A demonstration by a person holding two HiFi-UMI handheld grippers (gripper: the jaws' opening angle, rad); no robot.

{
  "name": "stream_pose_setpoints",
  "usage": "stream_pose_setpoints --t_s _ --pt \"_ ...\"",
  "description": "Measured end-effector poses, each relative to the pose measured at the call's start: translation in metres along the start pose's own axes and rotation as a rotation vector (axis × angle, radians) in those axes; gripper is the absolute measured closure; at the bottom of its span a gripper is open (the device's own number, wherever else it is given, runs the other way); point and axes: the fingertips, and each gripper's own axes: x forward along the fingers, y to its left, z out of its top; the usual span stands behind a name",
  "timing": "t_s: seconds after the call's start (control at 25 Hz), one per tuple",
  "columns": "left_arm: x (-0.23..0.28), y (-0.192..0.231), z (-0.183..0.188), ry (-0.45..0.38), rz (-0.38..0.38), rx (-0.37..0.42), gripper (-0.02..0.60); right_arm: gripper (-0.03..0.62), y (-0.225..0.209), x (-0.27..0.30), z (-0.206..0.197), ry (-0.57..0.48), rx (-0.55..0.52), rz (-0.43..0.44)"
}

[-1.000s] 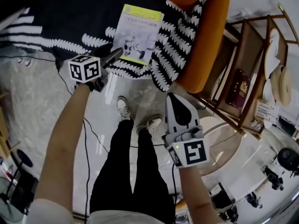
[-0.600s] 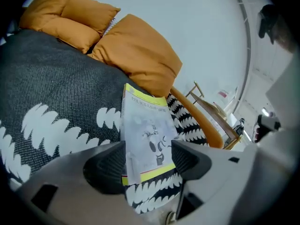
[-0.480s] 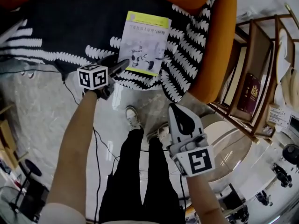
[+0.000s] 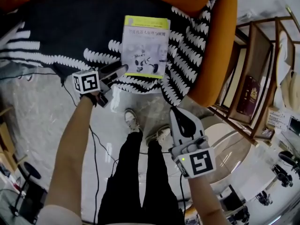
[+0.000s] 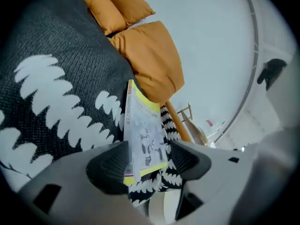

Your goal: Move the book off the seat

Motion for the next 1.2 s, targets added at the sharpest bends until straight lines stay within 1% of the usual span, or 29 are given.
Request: stream_pose_setpoints --t_s 0.04,0.08,0.12,0.16,0.2,0.24,0.28,0.32,0.36,0.44,0.48,0.52,0.56,0.6,0.68,0.72,0.8,0.84,0.88,0.96,1.0,1.04,1.08,1.12,1.16,1.2 --pt "0.003 0.005 -0.004 0.022 0.017 -0.004 0.287 0.574 0.0 0.001 0.0 0.003 -0.003 0.001" --pt "0.006 0.012 -0.006 0.047 0.049 0.01 0.294 0.574 0.001 0.002 0.0 0.005 -0.004 0.0" --pt "0.008 0.02 -0.005 0.066 0.086 0.03 0.333 0.574 0.001 0.004 0.0 0.005 -0.004 -0.002" --pt "0.008 0.028 -0.004 0.074 0.118 0.043 0.403 0.574 0.002 0.005 0.001 0.004 -0.004 -0.005" --pt "0.007 0.032 -0.002 0.068 0.137 0.044 0.452 0.574 0.003 0.006 0.002 0.003 -0.004 -0.007" --pt "0.006 0.033 -0.001 0.055 0.14 0.041 0.454 0.574 0.003 0.005 0.002 0.003 -0.002 -0.009" --pt "0.006 0.031 -0.002 0.038 0.13 0.038 0.451 0.574 0.003 0.004 0.001 0.004 0.0 -0.011" --pt "0.006 0.025 -0.003 0.026 0.115 0.04 0.433 0.574 0.003 0.002 0.0 0.005 0.002 -0.011" --pt "0.006 0.021 -0.006 0.027 0.108 0.045 0.394 0.574 0.002 0.0 -0.001 0.008 0.003 -0.011" --pt "0.009 0.022 -0.019 0.082 0.146 0.081 0.361 0.574 0.001 -0.002 -0.004 0.014 0.002 -0.013" --pt "0.012 0.024 -0.025 0.112 0.171 0.102 0.36 0.574 0.0 -0.002 -0.004 0.015 0.002 -0.016" --pt "0.013 0.024 -0.028 0.122 0.182 0.105 0.36 0.574 -0.001 -0.002 -0.004 0.012 0.003 -0.019" --pt "0.015 0.023 -0.028 0.113 0.174 0.089 0.352 0.574 -0.001 -0.002 -0.004 0.008 0.006 -0.02" --pt "0.015 0.019 -0.027 0.099 0.151 0.069 0.333 0.574 -0.002 -0.003 -0.003 0.005 0.009 -0.021" --pt "0.012 0.007 -0.024 0.07 0.078 0.037 0.333 0.574 -0.004 -0.005 -0.005 0.006 0.017 -0.025" --pt "0.009 -0.001 -0.021 0.046 0.024 0.012 0.356 0.574 -0.005 -0.007 -0.006 0.008 0.022 -0.027" --pt "0.012 -0.021 -0.014 0.003 -0.1 -0.027 0.426 0.574 -0.007 -0.008 -0.009 0.013 0.026 -0.026" --pt "0.019 -0.026 -0.012 0.01 -0.129 -0.02 0.434 0.574 -0.007 -0.008 -0.01 0.014 0.024 -0.023" --pt "0.026 -0.026 -0.014 0.039 -0.118 0.004 0.43 0.574 -0.006 -0.008 -0.012 0.015 0.022 -0.021" --pt "0.039 -0.016 -0.019 0.11 -0.037 0.059 0.422 0.574 -0.001 -0.008 -0.012 0.015 0.018 -0.016" --pt "0.043 -0.014 -0.02 0.126 -0.012 0.062 0.394 0.574 0.002 -0.009 -0.012 0.014 0.016 -0.013" --pt "0.046 -0.016 -0.019 0.123 -0.008 0.045 0.347 0.574 0.005 -0.01 -0.011 0.014 0.014 -0.01" --pt "0.048 -0.021 -0.018 0.108 -0.02 0.02 0.325 0.574 0.008 -0.01 -0.011 0.016 0.012 -0.007" --pt "0.049 -0.028 -0.017 0.091 -0.036 0.003 0.324 0.574 0.011 -0.011 -0.011 0.019 0.01 -0.004" --pt "0.053 -0.032 -0.017 0.08 -0.039 0.004 0.324 0.574 0.012 -0.012 -0.012 0.022 0.008 -0.002" --pt "0.06 -0.032 -0.017 0.075 -0.018 0.015 0.325 0.574 0.012 -0.012 -0.012 0.024 0.007 -0.002"
